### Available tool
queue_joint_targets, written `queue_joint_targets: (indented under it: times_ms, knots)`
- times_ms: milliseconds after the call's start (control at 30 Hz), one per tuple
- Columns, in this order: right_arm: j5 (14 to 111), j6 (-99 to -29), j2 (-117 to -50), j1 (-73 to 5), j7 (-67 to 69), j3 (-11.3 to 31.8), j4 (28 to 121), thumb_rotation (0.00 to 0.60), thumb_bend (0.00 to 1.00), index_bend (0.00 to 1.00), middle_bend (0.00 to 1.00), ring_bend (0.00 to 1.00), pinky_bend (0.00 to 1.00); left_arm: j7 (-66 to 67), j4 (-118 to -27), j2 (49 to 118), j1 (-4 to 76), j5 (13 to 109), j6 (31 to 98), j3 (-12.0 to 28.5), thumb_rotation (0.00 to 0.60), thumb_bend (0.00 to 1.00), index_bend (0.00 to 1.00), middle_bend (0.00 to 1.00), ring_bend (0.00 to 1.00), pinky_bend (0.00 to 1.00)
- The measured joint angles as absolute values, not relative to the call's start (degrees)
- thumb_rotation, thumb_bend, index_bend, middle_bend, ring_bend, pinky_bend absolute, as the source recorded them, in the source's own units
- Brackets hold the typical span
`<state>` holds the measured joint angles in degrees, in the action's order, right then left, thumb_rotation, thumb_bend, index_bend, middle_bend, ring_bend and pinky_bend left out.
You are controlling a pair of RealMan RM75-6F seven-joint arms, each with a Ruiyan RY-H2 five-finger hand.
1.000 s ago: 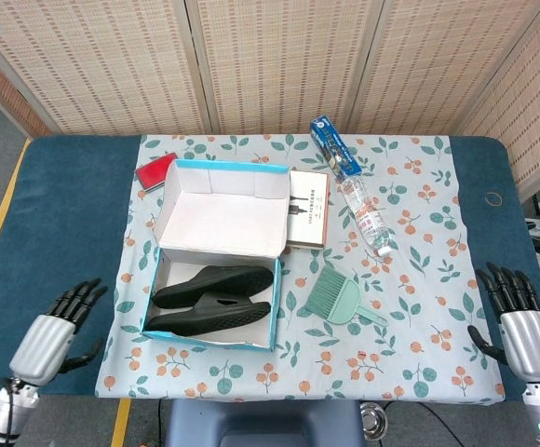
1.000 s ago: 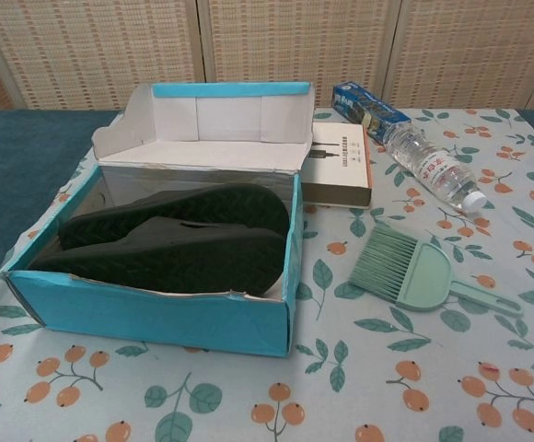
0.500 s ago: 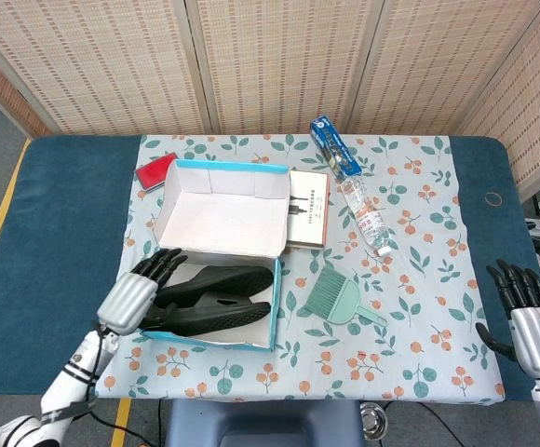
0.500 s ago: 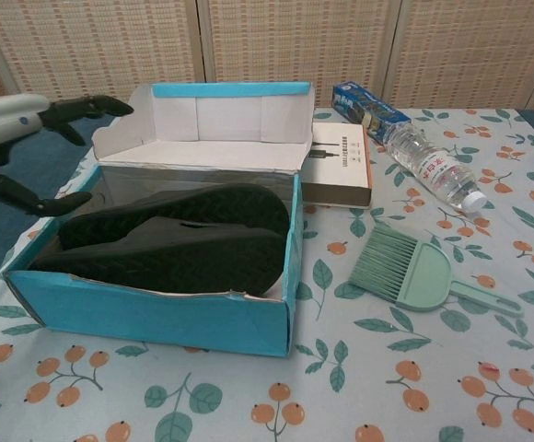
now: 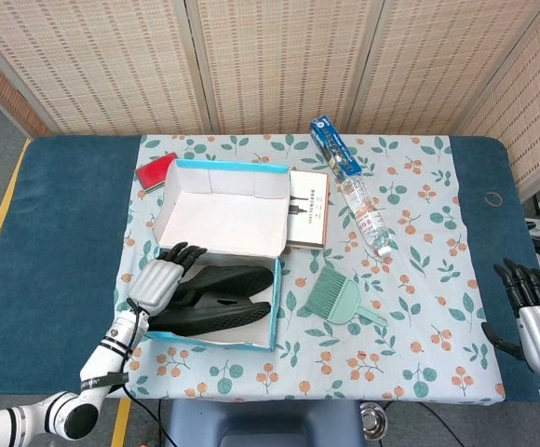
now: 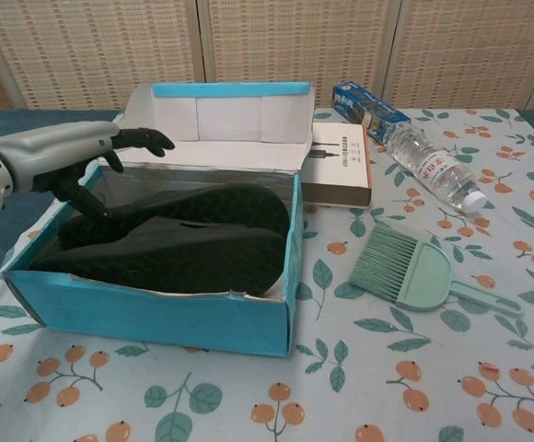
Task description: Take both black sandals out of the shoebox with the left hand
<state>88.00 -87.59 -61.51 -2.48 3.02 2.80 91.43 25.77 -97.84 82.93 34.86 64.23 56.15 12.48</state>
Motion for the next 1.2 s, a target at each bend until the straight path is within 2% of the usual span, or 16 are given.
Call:
queue_joint_targets:
  times_ms: [200, 367, 467, 600, 700, 833, 900, 1033, 1200]
  knots:
    - [89.27, -88.08, -61.21, -2.13, 3.47, 2.23, 91.58, 0.600, 0.19, 0.00, 0.00, 0.00, 0.00, 28.37, -99.23, 81.49, 36.81, 59.07, 53.57, 11.23, 0.600, 0.40, 0.16, 0.17, 0.12, 0.26]
    - [89.36, -87.63, -61.27, -2.29, 3.23, 2.13, 91.65, 0.600, 0.19, 0.00, 0.00, 0.00, 0.00, 30.00, -99.75, 80.46, 38.46, 54.40, 52.58, 10.72, 0.600, 0.39, 0.20, 0.21, 0.15, 0.28]
    - [89.08, -87.46, -61.29, -2.34, 3.09, 2.22, 91.72, 0.600, 0.19, 0.00, 0.00, 0.00, 0.00, 31.01, -99.56, 80.08, 39.58, 51.07, 52.14, 10.48, 0.600, 0.39, 0.27, 0.27, 0.17, 0.30]
    - [88.47, -87.14, -61.31, -2.37, 2.85, 2.39, 91.85, 0.600, 0.19, 0.00, 0.00, 0.00, 0.00, 31.87, -99.40, 79.49, 41.12, 46.88, 51.13, 9.86, 0.600, 0.41, 0.40, 0.43, 0.25, 0.30]
    - [88.29, -86.93, -61.33, -2.39, 2.52, 2.42, 92.01, 0.600, 0.19, 0.00, 0.00, 0.00, 0.00, 31.92, -99.53, 79.00, 42.51, 45.21, 50.24, 9.12, 0.600, 0.51, 0.54, 0.53, 0.30, 0.30]
    - [88.12, -86.85, -61.31, -2.37, 2.31, 2.46, 92.25, 0.600, 0.19, 0.00, 0.00, 0.00, 0.00, 31.27, -99.59, 79.48, 42.52, 47.25, 52.09, 8.80, 0.600, 0.68, 0.73, 0.67, 0.40, 0.31]
    - [88.09, -86.78, -61.31, -2.37, 2.24, 2.44, 92.30, 0.600, 0.19, 0.00, 0.00, 0.00, 0.00, 30.72, -99.45, 80.10, 42.15, 49.30, 53.97, 8.74, 0.600, 0.74, 0.77, 0.72, 0.43, 0.33]
    - [88.07, -86.38, -61.25, -2.44, 2.06, 2.31, 92.47, 0.600, 0.19, 0.00, 0.00, 0.00, 0.00, 28.27, -98.65, 81.87, 40.77, 56.63, 59.06, 8.47, 0.600, 0.76, 0.81, 0.76, 0.47, 0.35]
    - [88.13, -86.20, -61.11, -2.48, 2.06, 2.21, 92.69, 0.600, 0.19, 0.00, 0.00, 0.00, 0.00, 26.15, -96.61, 83.61, 38.85, 67.74, 65.94, 7.25, 0.600, 0.76, 0.81, 0.76, 0.47, 0.35]
